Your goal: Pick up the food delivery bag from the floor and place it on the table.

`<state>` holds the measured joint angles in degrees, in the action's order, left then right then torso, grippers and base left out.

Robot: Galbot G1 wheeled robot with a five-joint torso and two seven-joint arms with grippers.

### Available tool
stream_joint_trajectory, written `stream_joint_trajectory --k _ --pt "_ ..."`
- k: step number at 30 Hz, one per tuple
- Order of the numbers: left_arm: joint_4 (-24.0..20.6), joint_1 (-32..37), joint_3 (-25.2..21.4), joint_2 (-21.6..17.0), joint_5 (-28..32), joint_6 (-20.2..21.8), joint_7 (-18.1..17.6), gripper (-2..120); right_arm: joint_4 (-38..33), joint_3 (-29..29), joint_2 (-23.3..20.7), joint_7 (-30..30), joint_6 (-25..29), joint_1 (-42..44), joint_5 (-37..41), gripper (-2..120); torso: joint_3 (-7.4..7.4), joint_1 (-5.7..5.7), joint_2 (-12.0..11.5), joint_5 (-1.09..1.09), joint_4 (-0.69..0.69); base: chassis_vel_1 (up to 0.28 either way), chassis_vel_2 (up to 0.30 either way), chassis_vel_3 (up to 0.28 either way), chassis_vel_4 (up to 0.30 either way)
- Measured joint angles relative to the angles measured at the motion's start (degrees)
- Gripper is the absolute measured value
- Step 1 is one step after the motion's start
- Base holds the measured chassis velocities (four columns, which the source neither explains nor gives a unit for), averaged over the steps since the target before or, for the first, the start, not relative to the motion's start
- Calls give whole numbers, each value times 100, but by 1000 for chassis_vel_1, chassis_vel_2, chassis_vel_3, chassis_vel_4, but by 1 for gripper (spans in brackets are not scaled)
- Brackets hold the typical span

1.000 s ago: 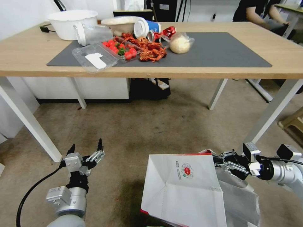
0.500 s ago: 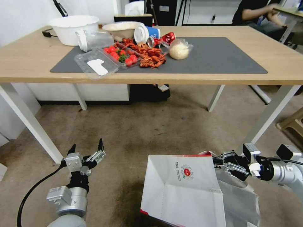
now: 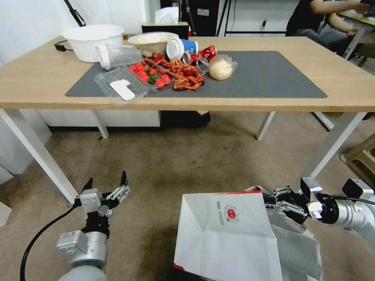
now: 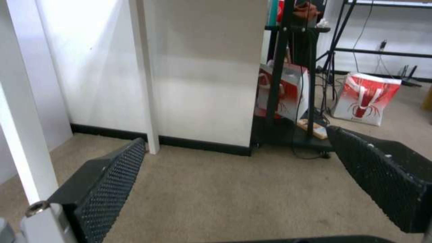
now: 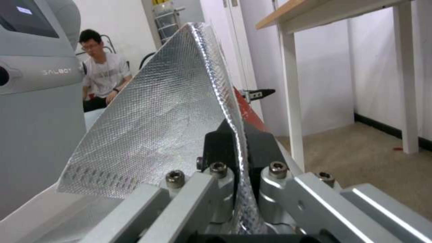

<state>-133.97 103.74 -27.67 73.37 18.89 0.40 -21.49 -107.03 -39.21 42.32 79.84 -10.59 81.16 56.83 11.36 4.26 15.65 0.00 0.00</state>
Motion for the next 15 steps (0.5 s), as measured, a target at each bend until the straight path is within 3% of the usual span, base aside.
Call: stream_joint_trajectory --k 15 --pt "-6 -3 -50 -16 13 25 -9 100 -22 15 49 -31 2 -24 -24 0 259 107 362 0 0 0 0 0 0"
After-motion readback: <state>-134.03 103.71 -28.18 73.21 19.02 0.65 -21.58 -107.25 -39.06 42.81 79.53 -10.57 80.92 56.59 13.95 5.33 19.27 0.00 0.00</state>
